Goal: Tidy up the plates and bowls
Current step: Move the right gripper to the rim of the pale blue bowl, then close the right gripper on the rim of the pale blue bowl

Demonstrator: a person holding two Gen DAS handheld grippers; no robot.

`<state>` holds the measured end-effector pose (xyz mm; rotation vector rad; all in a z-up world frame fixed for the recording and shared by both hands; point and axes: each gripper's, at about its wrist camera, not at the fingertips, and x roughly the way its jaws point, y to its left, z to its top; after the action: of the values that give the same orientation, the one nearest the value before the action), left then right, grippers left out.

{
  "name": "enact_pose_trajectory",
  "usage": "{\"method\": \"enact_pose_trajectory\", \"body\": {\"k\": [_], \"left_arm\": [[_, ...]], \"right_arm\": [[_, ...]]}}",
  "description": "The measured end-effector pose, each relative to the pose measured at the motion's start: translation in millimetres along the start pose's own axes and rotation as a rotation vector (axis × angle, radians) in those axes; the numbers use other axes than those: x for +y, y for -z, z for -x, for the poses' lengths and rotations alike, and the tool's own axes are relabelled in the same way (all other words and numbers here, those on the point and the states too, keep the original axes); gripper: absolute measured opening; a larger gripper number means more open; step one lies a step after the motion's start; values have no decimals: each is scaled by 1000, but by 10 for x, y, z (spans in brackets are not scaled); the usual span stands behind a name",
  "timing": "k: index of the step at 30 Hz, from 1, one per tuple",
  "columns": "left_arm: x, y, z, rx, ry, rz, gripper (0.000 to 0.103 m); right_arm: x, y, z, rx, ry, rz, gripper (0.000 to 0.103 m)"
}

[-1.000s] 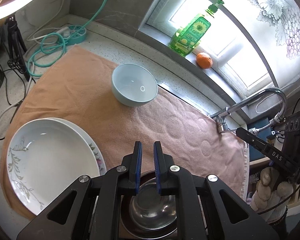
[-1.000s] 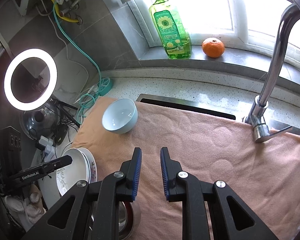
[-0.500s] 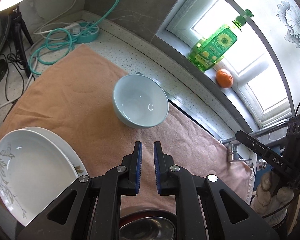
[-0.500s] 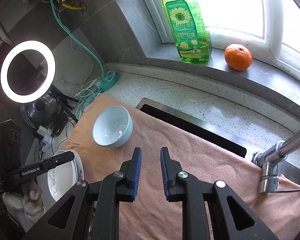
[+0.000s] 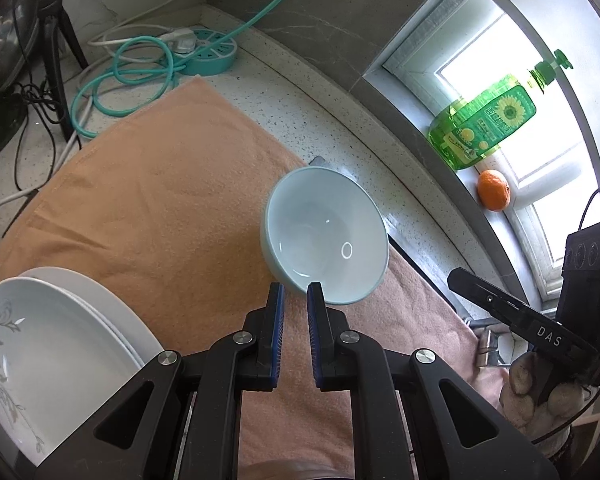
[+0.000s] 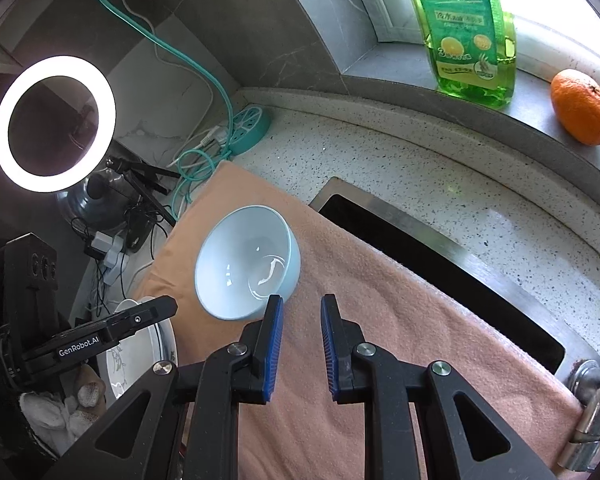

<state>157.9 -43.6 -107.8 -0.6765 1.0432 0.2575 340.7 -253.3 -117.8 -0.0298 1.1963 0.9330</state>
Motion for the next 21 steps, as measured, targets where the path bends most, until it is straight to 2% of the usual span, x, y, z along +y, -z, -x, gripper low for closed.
{"method": "enact_pose_trajectory", "body": {"k": [8, 21], "left_arm": [[59, -73, -135, -3, -24, 19, 10], [68, -181, -227, -25, -43, 16, 10]], "right_arm": [[19, -142, -322, 35, -65, -14, 18], [-11, -265, -615, 52, -55, -28, 18]]}}
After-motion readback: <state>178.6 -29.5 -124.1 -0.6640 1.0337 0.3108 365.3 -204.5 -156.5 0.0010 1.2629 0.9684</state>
